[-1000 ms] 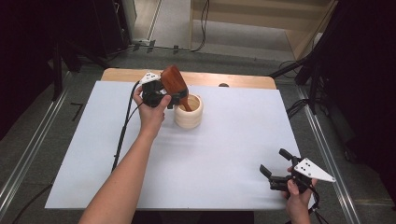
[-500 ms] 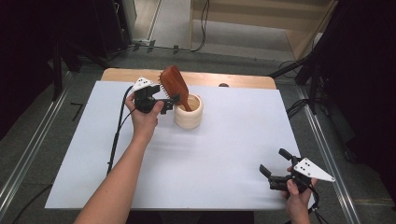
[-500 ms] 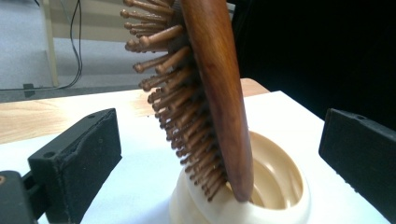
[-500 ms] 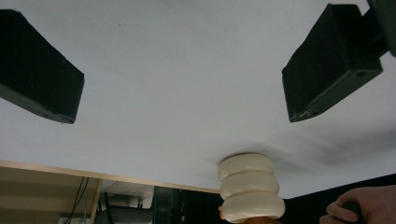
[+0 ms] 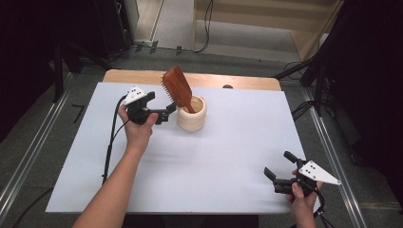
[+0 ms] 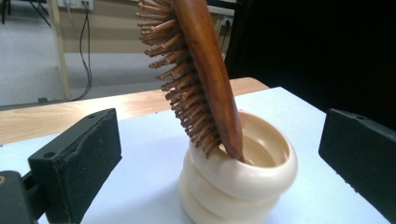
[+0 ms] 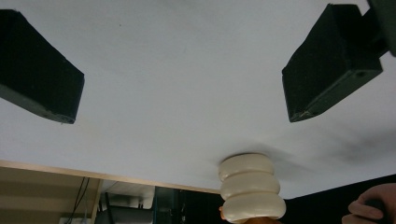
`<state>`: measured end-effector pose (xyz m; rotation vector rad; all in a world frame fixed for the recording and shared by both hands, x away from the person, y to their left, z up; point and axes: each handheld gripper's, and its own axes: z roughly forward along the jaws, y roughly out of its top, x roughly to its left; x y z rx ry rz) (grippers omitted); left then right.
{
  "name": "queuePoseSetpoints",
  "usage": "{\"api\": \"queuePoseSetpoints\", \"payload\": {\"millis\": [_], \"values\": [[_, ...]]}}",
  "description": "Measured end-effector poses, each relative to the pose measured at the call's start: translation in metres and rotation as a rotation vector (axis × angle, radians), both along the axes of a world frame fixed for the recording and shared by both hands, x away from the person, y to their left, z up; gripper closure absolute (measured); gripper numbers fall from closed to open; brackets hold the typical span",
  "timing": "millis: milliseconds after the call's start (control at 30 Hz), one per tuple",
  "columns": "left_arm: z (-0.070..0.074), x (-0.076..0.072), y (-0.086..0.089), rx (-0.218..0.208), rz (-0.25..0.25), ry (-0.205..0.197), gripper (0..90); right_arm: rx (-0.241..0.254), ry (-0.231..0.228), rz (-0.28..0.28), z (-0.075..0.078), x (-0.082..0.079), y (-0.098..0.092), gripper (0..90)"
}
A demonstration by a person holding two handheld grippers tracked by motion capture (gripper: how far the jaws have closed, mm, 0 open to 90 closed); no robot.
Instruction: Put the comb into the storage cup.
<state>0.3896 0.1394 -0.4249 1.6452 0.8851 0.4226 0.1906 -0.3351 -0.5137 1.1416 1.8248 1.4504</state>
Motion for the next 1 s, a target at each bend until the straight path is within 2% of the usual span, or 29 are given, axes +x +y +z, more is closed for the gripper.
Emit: {"api": "queuePoseSetpoints", "payload": {"millis": [267, 400, 833, 1000], "values": [[-0.001, -0.020, 0.016, 0.009, 0.000, -0.028, 0.0, -0.001, 0.000, -0.001, 0.000, 0.000, 0.000, 0.0], [-0.001, -0.032, 0.027, -0.004, 0.004, -0.048, 0.0, -0.002, 0.004, -0.002, 0.000, 0.000, 0.000, 0.0], [-0.010, -0.073, 0.059, 0.049, 0.022, -0.087, 0.0, -0.001, 0.005, -0.007, 0.000, 0.000, 0.001, 0.0], [-0.013, -0.087, 0.073, 0.049, 0.035, -0.099, 0.0, -0.001, 0.006, -0.008, 0.000, 0.000, 0.001, 0.0]]}}
